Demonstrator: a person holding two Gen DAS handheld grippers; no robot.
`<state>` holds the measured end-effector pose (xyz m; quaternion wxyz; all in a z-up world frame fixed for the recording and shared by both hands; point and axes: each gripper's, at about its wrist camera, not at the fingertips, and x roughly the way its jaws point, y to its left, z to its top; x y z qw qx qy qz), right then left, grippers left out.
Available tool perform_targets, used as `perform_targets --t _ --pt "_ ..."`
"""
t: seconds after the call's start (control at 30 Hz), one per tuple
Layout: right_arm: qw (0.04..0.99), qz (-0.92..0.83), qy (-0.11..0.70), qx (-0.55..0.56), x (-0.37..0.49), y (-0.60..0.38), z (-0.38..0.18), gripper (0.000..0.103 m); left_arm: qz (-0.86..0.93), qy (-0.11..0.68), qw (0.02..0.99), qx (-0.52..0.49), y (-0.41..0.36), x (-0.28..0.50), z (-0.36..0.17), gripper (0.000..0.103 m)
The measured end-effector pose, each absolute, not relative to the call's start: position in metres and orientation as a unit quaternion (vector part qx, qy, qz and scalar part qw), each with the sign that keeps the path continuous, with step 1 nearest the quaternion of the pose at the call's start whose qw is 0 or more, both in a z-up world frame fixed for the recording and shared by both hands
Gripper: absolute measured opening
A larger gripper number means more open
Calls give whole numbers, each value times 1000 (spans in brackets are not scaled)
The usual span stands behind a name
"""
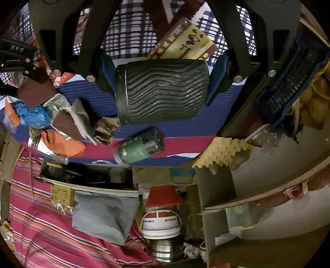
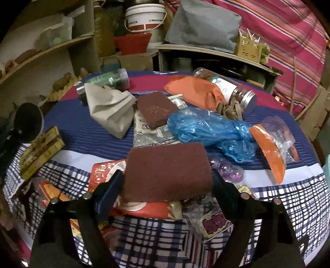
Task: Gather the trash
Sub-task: 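Carry the cup and scouring pad over the light-blue basket with both tools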
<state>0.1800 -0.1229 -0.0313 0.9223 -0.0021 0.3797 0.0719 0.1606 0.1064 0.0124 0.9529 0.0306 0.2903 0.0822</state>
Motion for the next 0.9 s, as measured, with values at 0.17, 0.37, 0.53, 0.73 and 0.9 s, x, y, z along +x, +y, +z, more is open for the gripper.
perform_targets --t 0.17,0.37,0.53,0.73,0.9 --pt "945 51 321 -23 159 -136 -4 83 78 284 955 33 88 156 22 75" --pt "969 -1 245 -35 117 -187 38 83 51 265 963 19 51 148 44 75" --pt "975 -57 214 -10 88 -258 71 83 8 244 970 21 -8 143 63 75" --pt "966 -134 214 50 75 -347 82 83 -57 226 972 28 -93 143 80 75" --pt "953 -193 219 83 71 -408 78 83 -104 213 970 46 -157 143 86 75"
